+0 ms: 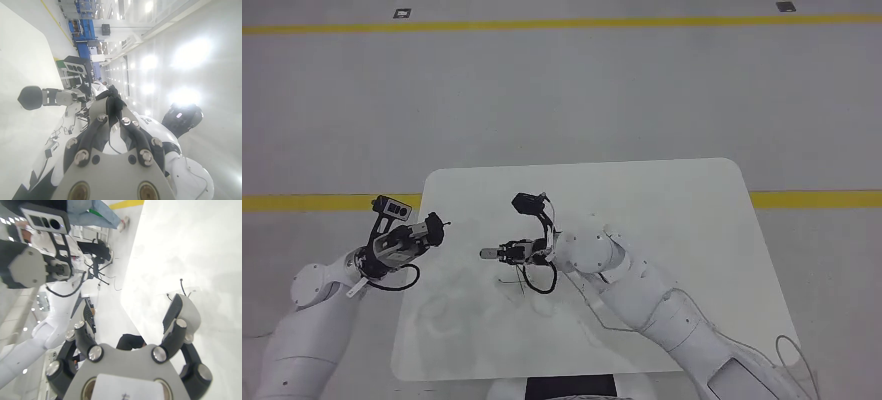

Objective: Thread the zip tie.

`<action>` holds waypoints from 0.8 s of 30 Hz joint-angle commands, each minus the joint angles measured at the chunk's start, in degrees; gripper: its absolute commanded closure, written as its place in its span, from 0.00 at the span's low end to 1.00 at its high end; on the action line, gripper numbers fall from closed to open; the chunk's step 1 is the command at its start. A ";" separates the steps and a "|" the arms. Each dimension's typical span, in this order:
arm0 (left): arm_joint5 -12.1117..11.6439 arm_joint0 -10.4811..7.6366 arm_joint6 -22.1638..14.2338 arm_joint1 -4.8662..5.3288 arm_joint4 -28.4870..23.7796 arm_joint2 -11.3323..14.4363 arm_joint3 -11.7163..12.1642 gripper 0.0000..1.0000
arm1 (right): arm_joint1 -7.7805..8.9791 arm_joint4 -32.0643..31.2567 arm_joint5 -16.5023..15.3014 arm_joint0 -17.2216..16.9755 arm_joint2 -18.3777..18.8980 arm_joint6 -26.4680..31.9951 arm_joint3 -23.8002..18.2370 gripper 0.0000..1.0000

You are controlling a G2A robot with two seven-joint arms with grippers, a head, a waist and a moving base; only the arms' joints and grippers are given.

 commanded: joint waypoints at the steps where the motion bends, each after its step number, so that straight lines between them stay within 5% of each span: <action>1: 0.00 0.00 0.00 0.00 0.00 0.00 0.00 1.00 | -0.16 -2.61 2.26 1.38 -2.34 4.21 -0.04 0.00; 13: 0.00 0.00 0.00 0.00 0.00 0.00 0.00 1.00 | -0.40 -6.53 3.56 2.27 -5.06 5.21 0.55 0.00; 17: 0.00 0.00 0.00 0.00 0.00 0.00 0.00 1.00 | -1.96 -8.79 6.73 5.49 -9.20 6.12 3.38 0.00; 24: 0.00 0.00 0.00 0.00 0.00 0.00 0.00 1.00 | -5.83 -9.90 6.85 10.22 -13.99 5.55 12.00 0.00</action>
